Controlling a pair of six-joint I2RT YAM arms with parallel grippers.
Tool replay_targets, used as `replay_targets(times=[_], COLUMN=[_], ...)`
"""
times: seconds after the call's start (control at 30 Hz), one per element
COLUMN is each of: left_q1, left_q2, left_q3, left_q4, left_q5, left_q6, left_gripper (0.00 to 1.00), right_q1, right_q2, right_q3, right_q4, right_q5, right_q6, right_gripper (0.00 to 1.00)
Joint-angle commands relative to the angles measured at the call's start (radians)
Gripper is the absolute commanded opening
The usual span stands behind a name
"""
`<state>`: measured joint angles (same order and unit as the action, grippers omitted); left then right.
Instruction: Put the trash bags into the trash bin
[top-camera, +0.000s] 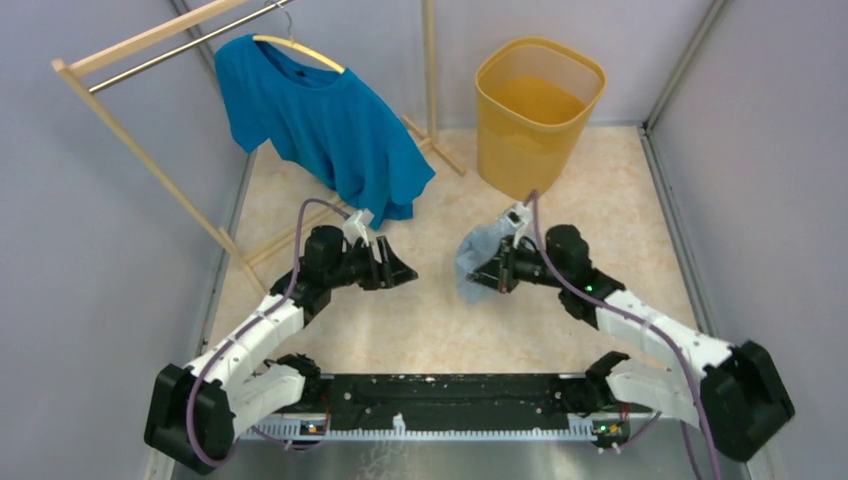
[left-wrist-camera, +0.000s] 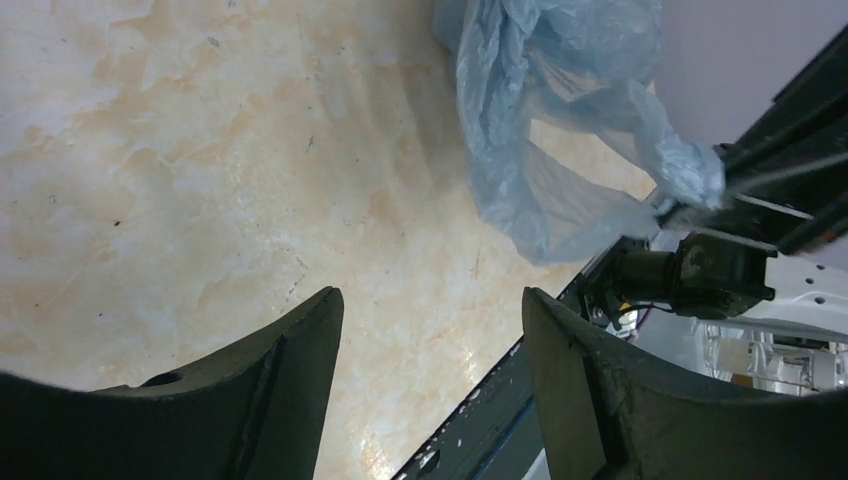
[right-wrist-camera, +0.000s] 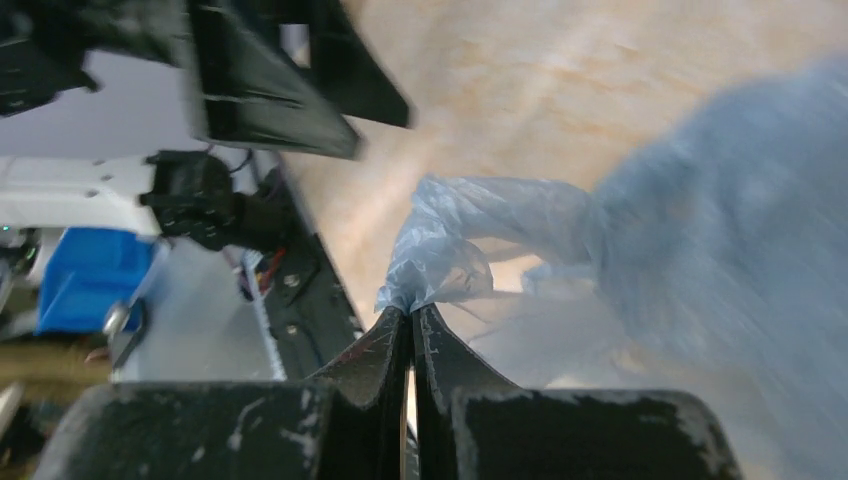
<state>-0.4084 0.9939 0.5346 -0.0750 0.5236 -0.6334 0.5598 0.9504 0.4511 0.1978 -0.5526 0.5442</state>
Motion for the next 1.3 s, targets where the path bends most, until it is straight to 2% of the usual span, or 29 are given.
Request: replay_targets(times=[0.0,0.1,0.17,0.3,0.5,0.6,0.8,1.07,1.17,1.27], left_q1=[-0.004,-0.003,-0.003,-0.003,-0.003,-0.002,-0.003,-0.017,-0.079,-0.183], left_q2=[-0.041,-0.079,-0.114,-0.204,-0.224,-0.2,-0.151,-0.032,-0.003,0.027], left_q3=[0.019,0.039,0.057,0.073,0.066,0.093,0.161,0.126,0.114,0.132], left_q4=[0.014,-0.045,-0.099,-0.18,-0.166,-0.155,-0.125,-0.047,-0.004,0.003], left_q5=[-0.025,-0.075,-0.127,-0.243,-0.283,-0.271,-0.174,0.076,0.105,0.06], left_q6=[0.01,0.039,0.052,0.063,0.072,0.091,0.129,0.106,0.114,0.133], left_gripper=[0.75,0.78,0.81,0.89,0.93,0.98,0.98,0.98,0.99,0.98], right_q1=[0.195,0.333,0.358,0.349,0.199,0.136,0.103,0.078,0.069,0.067], right_q2=[0.19,0.304,0.336,0.337,0.224,0.17,0.147,0.098,0.092,0.088], right_q3=[0.355,0.6,0.665,0.6,0.39,0.348,0.348,0.336,0.34,0.348], right_q4=[0.065,-0.085,-0.144,-0.162,-0.04,-0.09,-0.171,-0.238,-0.247,-0.254], right_q5=[-0.098,-0.048,0.014,0.172,0.184,0.266,0.311,0.361,0.357,0.356], right_q6=[-0.104,-0.202,-0.208,-0.197,-0.01,0.042,0.021,-0.004,-0.006,-0.007], right_gripper=[0.0,0.0,0.0,0.0,0.0,0.0,0.0,0.0,0.0,0.0])
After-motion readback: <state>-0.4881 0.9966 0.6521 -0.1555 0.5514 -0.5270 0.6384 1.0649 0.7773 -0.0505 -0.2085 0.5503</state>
